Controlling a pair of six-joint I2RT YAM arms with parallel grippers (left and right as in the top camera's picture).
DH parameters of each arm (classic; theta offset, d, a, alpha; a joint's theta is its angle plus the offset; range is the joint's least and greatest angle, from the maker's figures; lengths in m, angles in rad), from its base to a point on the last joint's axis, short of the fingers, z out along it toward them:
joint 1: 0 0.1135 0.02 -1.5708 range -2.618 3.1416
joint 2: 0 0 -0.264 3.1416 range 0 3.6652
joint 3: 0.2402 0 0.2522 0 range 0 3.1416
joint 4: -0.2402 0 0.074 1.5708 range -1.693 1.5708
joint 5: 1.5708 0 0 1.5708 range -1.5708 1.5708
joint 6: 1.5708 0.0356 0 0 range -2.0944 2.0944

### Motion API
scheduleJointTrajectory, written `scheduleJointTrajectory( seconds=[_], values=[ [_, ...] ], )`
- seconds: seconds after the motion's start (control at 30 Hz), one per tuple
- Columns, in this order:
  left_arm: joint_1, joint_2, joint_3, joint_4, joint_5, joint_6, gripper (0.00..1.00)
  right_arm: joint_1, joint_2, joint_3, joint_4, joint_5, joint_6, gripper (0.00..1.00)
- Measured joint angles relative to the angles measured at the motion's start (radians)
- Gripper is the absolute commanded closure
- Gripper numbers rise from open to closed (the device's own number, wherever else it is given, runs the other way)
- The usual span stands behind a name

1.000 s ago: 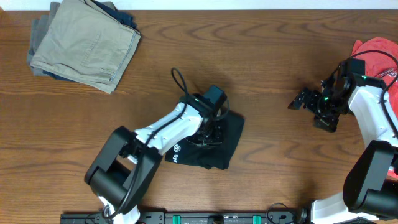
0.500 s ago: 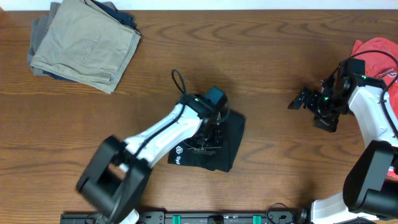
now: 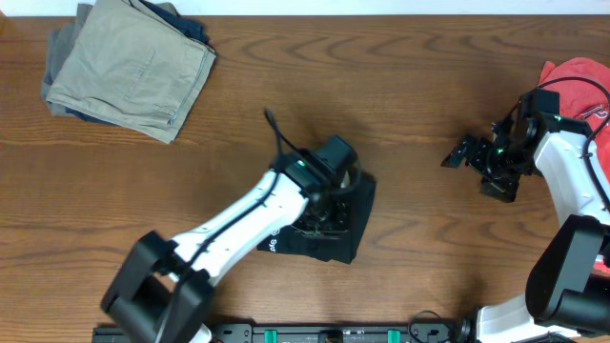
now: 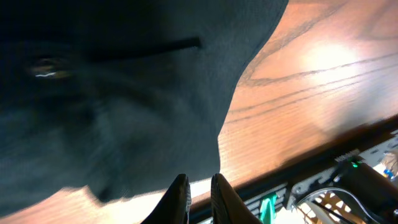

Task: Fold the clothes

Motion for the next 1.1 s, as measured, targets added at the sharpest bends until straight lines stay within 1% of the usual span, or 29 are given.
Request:
scheduleJointTrajectory(
  seconds=[0.23, 0.33, 0.47, 0.6, 0.7, 0.83, 0.9, 0.93, 0.97, 1.07, 1.1],
  values=[
    [-0.095, 0.117, -0.028, 0.114, 0.000, -0.059, 0.85, 0.000, 0.000, 0.000, 0.000, 0.000, 0.000, 0.01],
    [-0.129, 0.155, -0.028, 0.126, -0.001, -0.074, 0.85, 0.000, 0.000, 0.000, 0.000, 0.000, 0.000, 0.01],
    [-0.138, 0.181, -0.028, 0.126, 0.002, -0.079, 0.86, 0.000, 0.000, 0.000, 0.000, 0.000, 0.000, 0.01],
    [-0.137, 0.182, -0.028, 0.126, 0.061, -0.078, 0.88, 0.000, 0.000, 0.000, 0.000, 0.000, 0.000, 0.01],
    [-0.137, 0.180, -0.023, 0.124, 0.145, -0.069, 0.88, 0.000, 0.000, 0.000, 0.000, 0.000, 0.000, 0.01],
    [-0.137, 0.148, 0.010, 0.120, 0.249, -0.044, 0.87, 0.000, 0.000, 0.000, 0.000, 0.000, 0.000, 0.01],
    [-0.136, 0.103, 0.035, 0.121, 0.287, -0.021, 0.83, 0.000, 0.000, 0.000, 0.000, 0.000, 0.000, 0.01],
    [-0.134, 0.080, 0.046, 0.121, 0.299, -0.012, 0.83, 0.000, 0.000, 0.000, 0.000, 0.000, 0.000, 0.01],
    [-0.129, 0.049, 0.059, 0.121, 0.308, 0.004, 0.79, 0.000, 0.000, 0.000, 0.000, 0.000, 0.000, 0.01],
    [-0.092, -0.047, 0.084, 0.111, 0.300, 0.033, 0.78, 0.000, 0.000, 0.000, 0.000, 0.000, 0.000, 0.01],
    [-0.066, -0.080, 0.092, 0.090, 0.271, 0.038, 0.78, 0.000, 0.000, 0.000, 0.000, 0.000, 0.000, 0.01]
  ],
)
